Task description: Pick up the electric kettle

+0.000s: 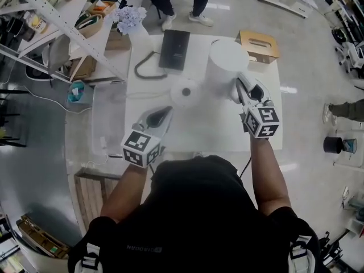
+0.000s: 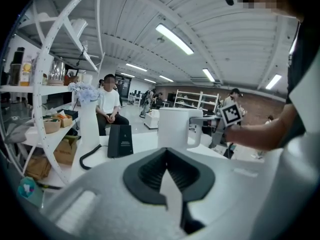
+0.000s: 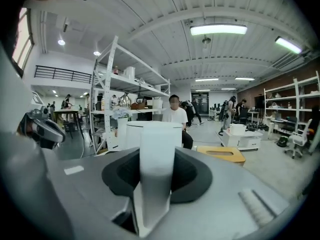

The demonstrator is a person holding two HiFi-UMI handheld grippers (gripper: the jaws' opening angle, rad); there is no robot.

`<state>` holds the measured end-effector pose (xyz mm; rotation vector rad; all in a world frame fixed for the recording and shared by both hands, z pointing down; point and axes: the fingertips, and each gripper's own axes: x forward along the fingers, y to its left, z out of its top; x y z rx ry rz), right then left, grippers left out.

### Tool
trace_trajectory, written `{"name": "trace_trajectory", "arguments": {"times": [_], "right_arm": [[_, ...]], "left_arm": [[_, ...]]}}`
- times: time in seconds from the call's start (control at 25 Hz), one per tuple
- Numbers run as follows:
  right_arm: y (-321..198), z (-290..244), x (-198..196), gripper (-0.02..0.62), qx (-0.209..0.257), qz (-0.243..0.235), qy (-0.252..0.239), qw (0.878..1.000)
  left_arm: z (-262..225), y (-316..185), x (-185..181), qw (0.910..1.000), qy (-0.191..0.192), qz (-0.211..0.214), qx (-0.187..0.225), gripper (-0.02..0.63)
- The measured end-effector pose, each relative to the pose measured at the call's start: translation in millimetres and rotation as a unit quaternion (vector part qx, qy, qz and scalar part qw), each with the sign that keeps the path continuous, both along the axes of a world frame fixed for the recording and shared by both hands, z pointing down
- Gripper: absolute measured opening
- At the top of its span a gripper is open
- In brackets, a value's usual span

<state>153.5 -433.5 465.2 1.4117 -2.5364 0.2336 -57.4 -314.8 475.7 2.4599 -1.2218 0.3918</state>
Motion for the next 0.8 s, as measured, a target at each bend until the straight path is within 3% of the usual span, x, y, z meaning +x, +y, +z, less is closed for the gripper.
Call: {"name": "trace_trajectory", "arguments": {"times": [0.4, 0.8], "right_arm": [[-43, 15, 73, 0.129, 0.007, 0.082, 0.001, 0.997], [-74, 29, 105, 0.129, 0.006, 0.134, -0.005, 0.991]], "left_arm": [[7, -13, 18, 0.9999, -0.003, 0.012, -0.011, 0.003], [12, -20, 19, 0.9998, -0.004, 0.008, -0.019, 0.003]]}}
